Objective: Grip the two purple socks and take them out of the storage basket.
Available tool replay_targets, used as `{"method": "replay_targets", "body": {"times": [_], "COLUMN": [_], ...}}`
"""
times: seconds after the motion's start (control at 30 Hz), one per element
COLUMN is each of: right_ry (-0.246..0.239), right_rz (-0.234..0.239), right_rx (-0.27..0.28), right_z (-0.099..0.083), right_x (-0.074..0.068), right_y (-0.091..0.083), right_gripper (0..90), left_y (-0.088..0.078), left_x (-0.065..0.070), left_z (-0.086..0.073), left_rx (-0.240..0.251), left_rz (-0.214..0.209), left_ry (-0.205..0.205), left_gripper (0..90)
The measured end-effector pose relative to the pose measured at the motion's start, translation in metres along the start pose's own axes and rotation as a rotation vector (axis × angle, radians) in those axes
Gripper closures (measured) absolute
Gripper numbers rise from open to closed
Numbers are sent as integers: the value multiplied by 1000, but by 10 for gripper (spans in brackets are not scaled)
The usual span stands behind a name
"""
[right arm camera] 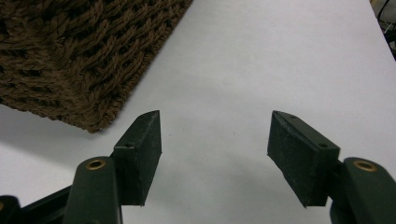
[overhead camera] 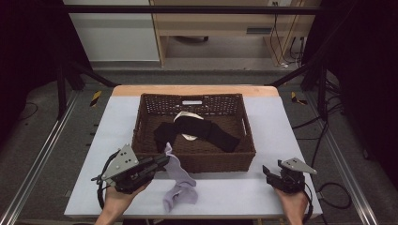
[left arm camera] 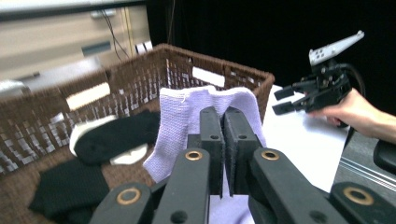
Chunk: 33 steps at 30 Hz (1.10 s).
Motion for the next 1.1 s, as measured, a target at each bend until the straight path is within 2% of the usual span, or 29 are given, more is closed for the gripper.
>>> {"method": "replay_targets", "body": {"times": [0.27,0.53,0.6,0.67,0.83,0.93,1.1], "right_ry": [3,1,0,0,-2,-6,-6], "right_rz": [2,8,7,6,6,3,4], "right_rx": [-2,-5,-5,-6,-8,-10,-11], "right_z": [0,0,0,-1,-1,-1,-2], "right_x": [0,-2,-1,-1,-1,-1,-1], "right_y": [0,0,1,1,1,2,1], "right_gripper": [351,351,351,351,350,349,344], "left_y": [16,35,38,42,48,49,44], "left_x": [-2,-7,-9,-12,-17,-20,-27], "left_z": [-38,-68,-77,-86,-99,-102,-106], "left_rx": [-89,-174,-193,-222,-257,-256,-266], "left_rz": [10,58,59,80,91,97,146], "left_ry": [-28,-30,-37,-29,-42,-56,-60], "left_gripper": [866,865,865,865,863,854,702]}}
Point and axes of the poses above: each handheld gripper's, and its own axes: y roughly forward along the jaws, z roughly out of its top, x roughly to its right, the point moved 10 cm from there along y, roughly forward along the jaws, and after that the axes turned 8 degrees about -x, right-handed, at the moved point
